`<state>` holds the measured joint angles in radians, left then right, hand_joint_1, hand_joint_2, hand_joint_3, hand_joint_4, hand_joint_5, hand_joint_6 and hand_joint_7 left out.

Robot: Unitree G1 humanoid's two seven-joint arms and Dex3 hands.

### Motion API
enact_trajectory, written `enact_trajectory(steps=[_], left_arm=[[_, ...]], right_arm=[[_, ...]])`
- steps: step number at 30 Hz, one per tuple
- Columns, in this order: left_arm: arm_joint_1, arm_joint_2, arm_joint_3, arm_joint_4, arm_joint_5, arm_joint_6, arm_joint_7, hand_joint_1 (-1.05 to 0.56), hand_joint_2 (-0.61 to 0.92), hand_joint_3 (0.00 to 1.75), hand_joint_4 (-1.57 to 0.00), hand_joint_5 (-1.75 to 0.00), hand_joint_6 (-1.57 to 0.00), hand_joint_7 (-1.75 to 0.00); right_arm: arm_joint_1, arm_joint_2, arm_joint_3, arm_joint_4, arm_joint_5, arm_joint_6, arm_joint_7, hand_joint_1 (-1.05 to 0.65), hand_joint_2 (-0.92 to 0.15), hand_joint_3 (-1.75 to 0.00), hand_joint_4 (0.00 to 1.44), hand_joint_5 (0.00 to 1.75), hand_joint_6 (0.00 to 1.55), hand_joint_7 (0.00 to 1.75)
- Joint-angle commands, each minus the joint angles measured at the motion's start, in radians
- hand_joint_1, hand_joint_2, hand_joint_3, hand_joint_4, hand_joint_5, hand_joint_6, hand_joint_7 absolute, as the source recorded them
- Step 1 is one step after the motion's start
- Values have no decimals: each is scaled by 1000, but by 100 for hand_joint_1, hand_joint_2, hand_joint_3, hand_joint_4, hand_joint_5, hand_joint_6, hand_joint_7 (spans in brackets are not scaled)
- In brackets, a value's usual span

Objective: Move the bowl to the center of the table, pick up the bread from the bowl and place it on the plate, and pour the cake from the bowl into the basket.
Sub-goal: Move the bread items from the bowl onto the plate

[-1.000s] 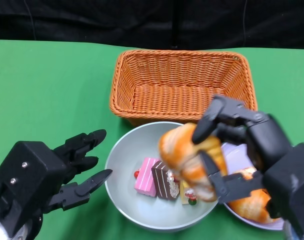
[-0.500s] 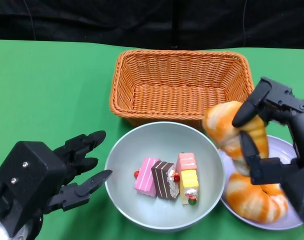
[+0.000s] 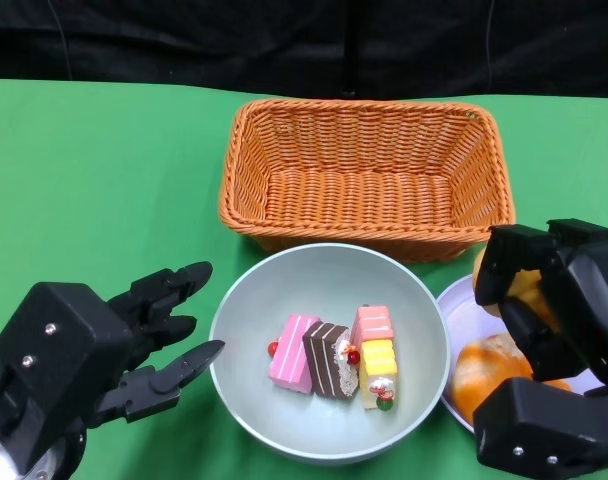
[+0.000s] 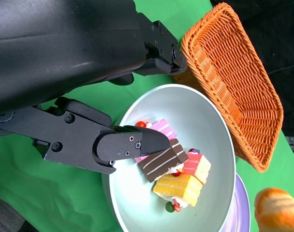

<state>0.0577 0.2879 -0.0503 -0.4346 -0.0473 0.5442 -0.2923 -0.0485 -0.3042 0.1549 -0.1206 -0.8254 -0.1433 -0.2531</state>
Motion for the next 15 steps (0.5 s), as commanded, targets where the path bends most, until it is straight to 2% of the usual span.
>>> enact_trajectory(steps=[1, 5, 6, 7, 8, 9, 10, 12, 13, 15], left_arm=[[8, 10, 4, -8, -2, -2, -3, -44, 92, 45, -1, -62, -27, 0], [13, 10, 9, -18, -9, 2, -6, -45, 92, 45, 0, -62, -27, 0], [13, 12, 8, -19, -7, 3, -5, -45, 92, 45, 0, -62, -27, 0], [13, 13, 7, -20, -6, 4, -4, -45, 92, 45, 0, -62, -27, 0], [13, 13, 7, -20, -5, 4, -4, -45, 92, 45, 0, -62, -27, 0], [14, 13, 7, -21, -6, 5, -4, -45, 92, 45, 0, -62, -27, 0], [15, 12, 7, -24, -7, 6, -4, -44, 92, 45, 0, -63, -27, 0], [17, 11, 6, -30, -6, 8, -3, -44, 92, 45, 0, -63, -27, 0], [17, 12, 5, -31, -6, 9, -3, -44, 92, 45, 0, -63, -27, 0], [16, 12, 4, -36, -5, 15, -3, -44, 92, 45, 0, -63, -27, 0]], right_arm=[[-43, -60, 27, 102, -77, -27, -70, -5, -20, -141, 101, 175, 92, 145], [-93, -87, 70, 247, -141, -43, -158, -7, -21, -130, 100, 175, 93, 145], [-103, -90, 78, 268, -148, -28, -143, -8, -23, -126, 98, 175, 93, 142], [-109, -92, 83, 281, -151, -16, -132, -11, -32, -109, 94, 166, 96, 115], [-113, -93, 88, 286, -151, -8, -124, -12, -36, -101, 93, 163, 99, 101], [-114, -94, 91, 280, -149, 28, -65, -12, -38, -97, 92, 162, 101, 94], [-112, -90, 94, 259, -146, 82, 21, -20, -49, -75, 78, 128, 83, 63], [-101, -82, 94, 199, -122, 183, 200, -27, -70, -37, 62, 76, 69, 21], [-97, -80, 94, 176, -115, 211, 251, -35, -80, -20, 50, 53, 58, 9], [-86, -80, 100, 113, -120, 282, 358, -46, -88, -11, 38, 38, 45, 2]])
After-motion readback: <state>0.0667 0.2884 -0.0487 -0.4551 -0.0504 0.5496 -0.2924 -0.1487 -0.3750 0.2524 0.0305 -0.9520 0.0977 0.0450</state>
